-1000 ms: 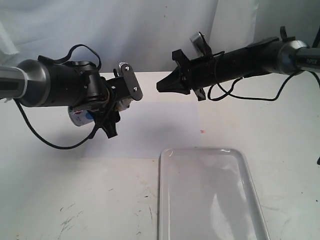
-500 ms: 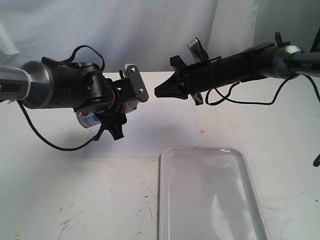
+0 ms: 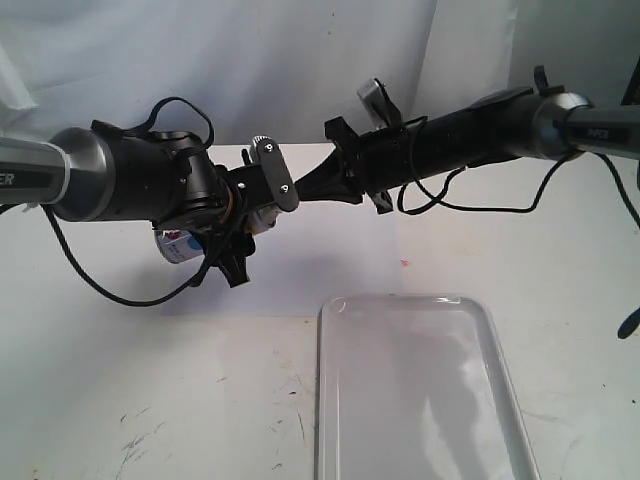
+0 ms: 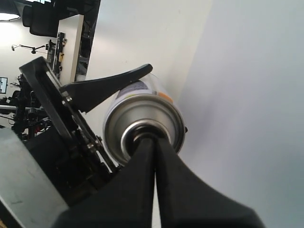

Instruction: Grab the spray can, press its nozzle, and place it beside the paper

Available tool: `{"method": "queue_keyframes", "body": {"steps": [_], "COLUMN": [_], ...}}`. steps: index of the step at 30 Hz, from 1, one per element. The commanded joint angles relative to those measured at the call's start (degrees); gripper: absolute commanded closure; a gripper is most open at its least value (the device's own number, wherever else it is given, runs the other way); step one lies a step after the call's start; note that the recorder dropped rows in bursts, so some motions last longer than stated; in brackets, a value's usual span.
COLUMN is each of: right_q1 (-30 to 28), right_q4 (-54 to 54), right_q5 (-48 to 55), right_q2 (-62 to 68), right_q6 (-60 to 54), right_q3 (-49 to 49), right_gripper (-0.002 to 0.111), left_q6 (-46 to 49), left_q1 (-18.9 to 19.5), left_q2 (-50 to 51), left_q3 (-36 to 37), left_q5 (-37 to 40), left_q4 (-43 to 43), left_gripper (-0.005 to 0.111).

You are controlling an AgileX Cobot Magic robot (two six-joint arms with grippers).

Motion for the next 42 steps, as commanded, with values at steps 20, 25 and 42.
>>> {"method": "queue_keyframes", "body": {"steps": [20, 25, 42], "right_q1": [2.19, 2.19, 2.19], "right_q4": [-1.74, -1.74, -5.60], "right_q5": [-1.64, -1.64, -3.01], "right_q2": [-0.22, -0.22, -0.22], "right_q6": [-0.58, -0.38, -1.09], "right_q3": [-0.35, -0.35, -0.35], "right_gripper": [0.108, 0.108, 0.108], "left_q6": [0.19, 0.19, -0.17], "left_q1": [-0.21, -0.21, -0.21], "left_q2": [-0.73, -0.73, -0.73], "left_q3": [-0.70, -0.70, -0.70], "left_q5": [-0.92, -0.92, -0.69], "left_q4": [-0.81, -0.81, -1.04], "left_gripper": [0.107, 0.107, 0.107]}}
